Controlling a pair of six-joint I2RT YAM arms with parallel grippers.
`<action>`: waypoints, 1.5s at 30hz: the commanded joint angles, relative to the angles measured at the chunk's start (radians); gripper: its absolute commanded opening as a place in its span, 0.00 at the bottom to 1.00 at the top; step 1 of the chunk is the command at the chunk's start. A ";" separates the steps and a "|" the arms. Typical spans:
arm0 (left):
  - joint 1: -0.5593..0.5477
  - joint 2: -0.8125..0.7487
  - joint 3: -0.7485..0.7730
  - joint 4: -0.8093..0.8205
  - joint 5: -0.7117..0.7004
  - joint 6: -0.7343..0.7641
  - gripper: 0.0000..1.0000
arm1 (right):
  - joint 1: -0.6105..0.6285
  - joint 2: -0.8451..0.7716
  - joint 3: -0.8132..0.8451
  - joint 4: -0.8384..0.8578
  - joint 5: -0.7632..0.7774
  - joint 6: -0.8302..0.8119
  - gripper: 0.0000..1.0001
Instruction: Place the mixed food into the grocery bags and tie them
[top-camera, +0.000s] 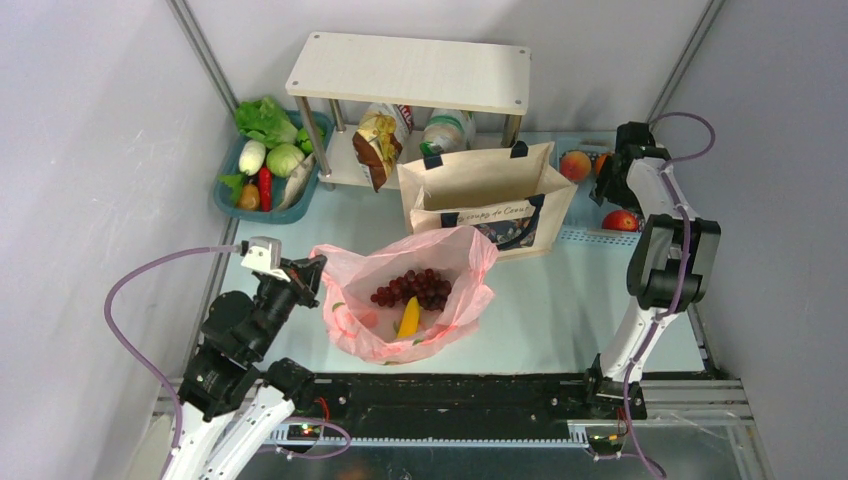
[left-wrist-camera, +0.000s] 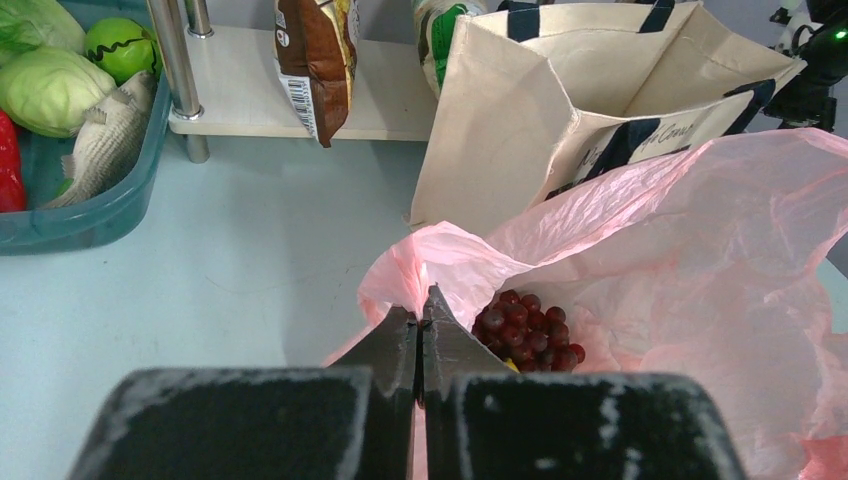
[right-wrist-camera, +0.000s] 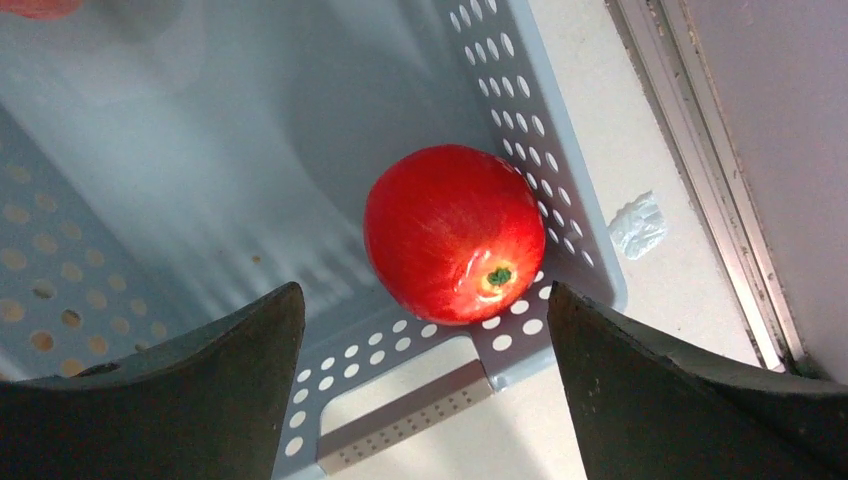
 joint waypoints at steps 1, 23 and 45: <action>0.008 0.011 -0.005 0.029 0.012 0.023 0.00 | -0.001 0.039 0.039 0.029 0.032 0.035 0.92; 0.008 0.008 -0.007 0.029 0.003 0.024 0.00 | 0.041 0.008 0.003 0.048 0.001 0.040 0.56; 0.008 0.003 -0.007 0.030 0.000 0.025 0.00 | 0.366 -0.869 -0.206 0.317 -0.512 -0.120 0.50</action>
